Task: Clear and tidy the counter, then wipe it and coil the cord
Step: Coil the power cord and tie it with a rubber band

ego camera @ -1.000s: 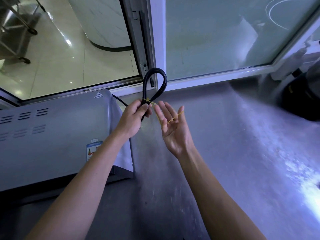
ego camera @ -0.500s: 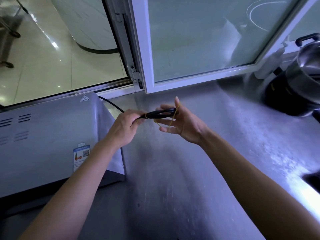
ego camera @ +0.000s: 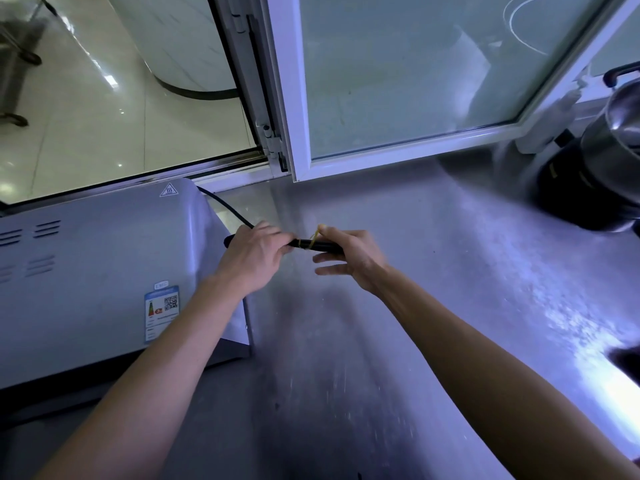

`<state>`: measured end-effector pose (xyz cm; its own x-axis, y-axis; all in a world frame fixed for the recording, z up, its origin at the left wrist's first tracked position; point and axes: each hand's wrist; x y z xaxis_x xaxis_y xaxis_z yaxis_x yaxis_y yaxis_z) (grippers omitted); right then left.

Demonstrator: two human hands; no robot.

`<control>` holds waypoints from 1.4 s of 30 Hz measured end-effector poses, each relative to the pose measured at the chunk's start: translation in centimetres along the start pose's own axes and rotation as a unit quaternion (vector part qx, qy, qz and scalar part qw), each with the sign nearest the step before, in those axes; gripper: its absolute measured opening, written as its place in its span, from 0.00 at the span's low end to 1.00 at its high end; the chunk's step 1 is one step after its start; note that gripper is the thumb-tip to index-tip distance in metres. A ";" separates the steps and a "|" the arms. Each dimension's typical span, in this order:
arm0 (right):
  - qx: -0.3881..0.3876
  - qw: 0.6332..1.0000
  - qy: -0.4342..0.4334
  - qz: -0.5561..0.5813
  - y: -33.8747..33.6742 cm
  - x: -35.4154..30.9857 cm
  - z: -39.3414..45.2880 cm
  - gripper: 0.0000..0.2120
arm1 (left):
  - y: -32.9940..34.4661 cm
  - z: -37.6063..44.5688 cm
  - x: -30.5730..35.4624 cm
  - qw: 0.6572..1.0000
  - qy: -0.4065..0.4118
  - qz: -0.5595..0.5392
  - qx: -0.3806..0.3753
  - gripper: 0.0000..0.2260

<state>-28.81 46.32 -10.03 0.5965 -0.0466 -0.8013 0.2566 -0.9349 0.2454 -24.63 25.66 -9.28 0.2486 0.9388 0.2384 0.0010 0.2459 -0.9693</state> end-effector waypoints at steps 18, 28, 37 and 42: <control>0.012 0.981 -0.058 -0.183 -0.8 0.1 0.0 0.14 | 0.9 0.2 -0.4 0.999 -0.017 0.007 -0.027 0.09; -0.007 0.926 -0.163 -0.340 -0.8 0.3 -1.0 0.05 | 1.0 0.4 0.1 0.997 -0.036 0.062 -0.010 0.09; -0.055 0.843 -0.232 -0.483 -3.1 0.6 1.7 0.19 | 4.6 2.0 2.3 0.977 -0.165 0.133 -0.025 0.07; -0.040 0.799 -0.233 -0.552 -3.3 0.8 5.6 0.33 | 6.3 4.3 1.7 0.968 -0.197 0.154 -0.034 0.10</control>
<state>-33.41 47.39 -14.56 -0.3707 0.6485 -0.6648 0.4899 -0.4716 -0.7332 -28.40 29.81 -14.70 -0.1419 0.9873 -0.0716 0.0525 -0.0648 -0.9965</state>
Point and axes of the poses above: each hand's wrist, its own z-axis towards the middle knuckle, its own y-axis out of the palm, x = y × z, and after that the axes turned 1 degree about z, right-handed
